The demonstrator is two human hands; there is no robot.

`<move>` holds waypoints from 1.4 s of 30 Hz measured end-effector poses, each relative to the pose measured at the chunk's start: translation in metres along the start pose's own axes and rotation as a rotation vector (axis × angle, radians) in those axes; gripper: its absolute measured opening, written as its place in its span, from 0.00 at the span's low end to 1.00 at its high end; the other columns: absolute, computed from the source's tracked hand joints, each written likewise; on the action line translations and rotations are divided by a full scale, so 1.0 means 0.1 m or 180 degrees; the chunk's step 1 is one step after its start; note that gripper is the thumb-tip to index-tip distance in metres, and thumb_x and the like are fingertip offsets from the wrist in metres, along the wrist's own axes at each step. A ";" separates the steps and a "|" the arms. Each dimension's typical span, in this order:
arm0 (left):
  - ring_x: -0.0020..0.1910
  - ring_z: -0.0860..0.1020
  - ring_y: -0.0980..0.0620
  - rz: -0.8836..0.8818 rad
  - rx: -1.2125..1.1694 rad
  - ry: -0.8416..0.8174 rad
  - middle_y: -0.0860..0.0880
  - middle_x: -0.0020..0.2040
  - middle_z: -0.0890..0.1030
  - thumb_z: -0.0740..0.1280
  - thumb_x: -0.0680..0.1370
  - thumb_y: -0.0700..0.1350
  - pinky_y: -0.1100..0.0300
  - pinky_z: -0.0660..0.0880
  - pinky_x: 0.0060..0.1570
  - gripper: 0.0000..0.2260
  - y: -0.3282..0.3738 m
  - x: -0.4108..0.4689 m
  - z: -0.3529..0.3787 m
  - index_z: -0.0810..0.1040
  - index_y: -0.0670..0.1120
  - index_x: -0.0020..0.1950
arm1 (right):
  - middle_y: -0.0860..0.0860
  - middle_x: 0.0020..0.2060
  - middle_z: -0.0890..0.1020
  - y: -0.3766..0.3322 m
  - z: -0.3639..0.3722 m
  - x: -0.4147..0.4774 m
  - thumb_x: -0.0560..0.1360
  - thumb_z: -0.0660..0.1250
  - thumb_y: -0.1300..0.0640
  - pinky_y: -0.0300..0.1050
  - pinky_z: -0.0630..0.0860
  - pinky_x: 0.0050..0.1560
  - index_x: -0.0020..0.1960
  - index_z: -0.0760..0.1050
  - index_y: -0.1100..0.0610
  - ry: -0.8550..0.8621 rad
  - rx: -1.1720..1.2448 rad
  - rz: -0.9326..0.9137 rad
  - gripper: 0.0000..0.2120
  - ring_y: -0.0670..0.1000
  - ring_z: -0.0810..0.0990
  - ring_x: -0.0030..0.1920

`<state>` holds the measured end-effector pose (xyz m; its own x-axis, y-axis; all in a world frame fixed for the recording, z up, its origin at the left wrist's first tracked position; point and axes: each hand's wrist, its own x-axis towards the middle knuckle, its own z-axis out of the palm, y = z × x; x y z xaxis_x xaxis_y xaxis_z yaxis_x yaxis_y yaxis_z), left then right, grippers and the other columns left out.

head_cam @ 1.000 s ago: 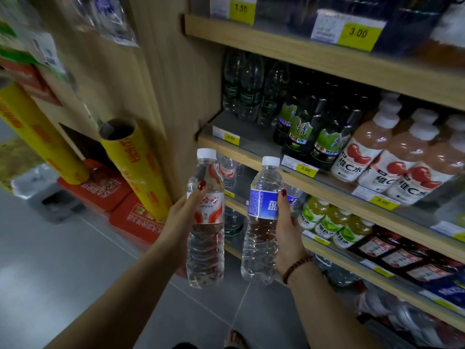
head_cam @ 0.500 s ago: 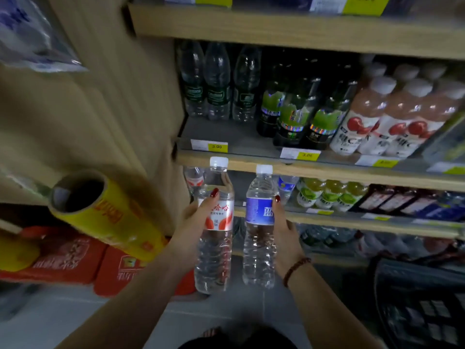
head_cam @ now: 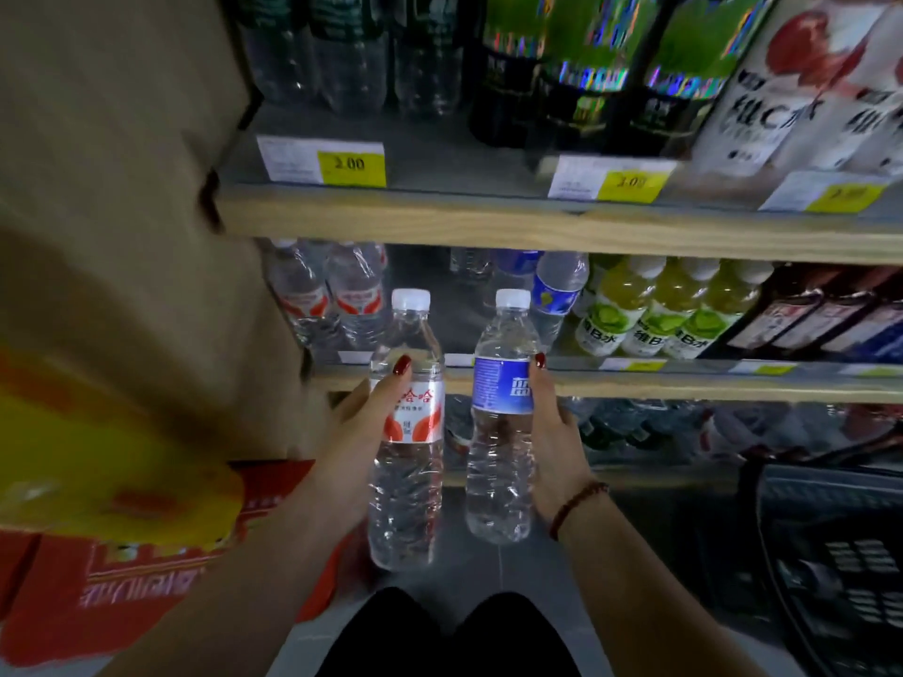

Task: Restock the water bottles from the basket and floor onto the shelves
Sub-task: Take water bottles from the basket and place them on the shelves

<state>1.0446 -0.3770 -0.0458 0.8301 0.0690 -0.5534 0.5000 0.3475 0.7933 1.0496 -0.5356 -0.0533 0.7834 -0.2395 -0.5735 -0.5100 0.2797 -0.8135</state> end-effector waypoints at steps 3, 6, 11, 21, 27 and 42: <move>0.45 0.85 0.47 0.0137 -0.0042 -0.0096 0.45 0.49 0.86 0.75 0.56 0.60 0.53 0.77 0.45 0.33 -0.24 0.38 -0.01 0.81 0.45 0.56 | 0.49 0.49 0.83 0.18 -0.05 0.39 0.53 0.70 0.25 0.51 0.77 0.56 0.57 0.74 0.53 -0.0042 -0.0004 -0.0069 0.43 0.50 0.82 0.50; 0.50 0.84 0.44 0.0218 -0.0080 -0.0178 0.45 0.52 0.85 0.78 0.52 0.67 0.48 0.76 0.52 0.41 -0.46 0.72 0.00 0.80 0.47 0.60 | 0.46 0.47 0.80 0.29 -0.07 0.68 0.63 0.66 0.30 0.44 0.72 0.49 0.55 0.72 0.53 -0.0161 -0.0027 -0.0270 0.31 0.45 0.78 0.47; 0.45 0.83 0.47 0.0599 -0.0449 -0.0314 0.47 0.47 0.84 0.76 0.59 0.67 0.51 0.77 0.47 0.33 -0.71 1.18 0.07 0.80 0.48 0.55 | 0.47 0.53 0.80 0.31 0.00 1.05 0.66 0.68 0.35 0.50 0.76 0.58 0.55 0.69 0.50 -0.0337 0.0136 -0.0722 0.26 0.48 0.80 0.53; 0.51 0.84 0.44 0.1180 -0.0595 -0.0339 0.46 0.53 0.85 0.77 0.49 0.66 0.44 0.77 0.56 0.43 -0.84 1.32 0.02 0.81 0.49 0.60 | 0.44 0.59 0.75 0.22 0.16 1.34 0.53 0.72 0.26 0.54 0.66 0.68 0.65 0.67 0.51 -0.0685 0.0269 -0.1634 0.48 0.48 0.74 0.60; 0.50 0.84 0.43 0.1304 -0.0556 -0.0482 0.45 0.51 0.86 0.75 0.58 0.63 0.42 0.75 0.58 0.34 -0.65 1.14 0.00 0.80 0.48 0.59 | 0.46 0.55 0.76 0.00 0.29 1.22 0.72 0.68 0.39 0.51 0.72 0.64 0.60 0.69 0.54 -0.0607 0.0542 -0.1945 0.26 0.47 0.77 0.54; 0.54 0.81 0.46 0.1567 -0.0278 -0.0421 0.49 0.55 0.83 0.75 0.49 0.68 0.42 0.74 0.60 0.44 -0.46 1.04 -0.10 0.75 0.53 0.62 | 0.46 0.31 0.65 0.01 0.67 1.40 0.77 0.64 0.45 0.38 0.68 0.40 0.40 0.71 0.54 -0.0103 0.0516 -0.2926 0.14 0.43 0.64 0.31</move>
<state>1.1055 -0.3761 -0.1427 0.9888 0.1272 -0.0784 0.0243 0.3808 0.9244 1.1826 -0.5061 -0.1277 0.8656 -0.4058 0.2935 0.3689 0.1201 -0.9217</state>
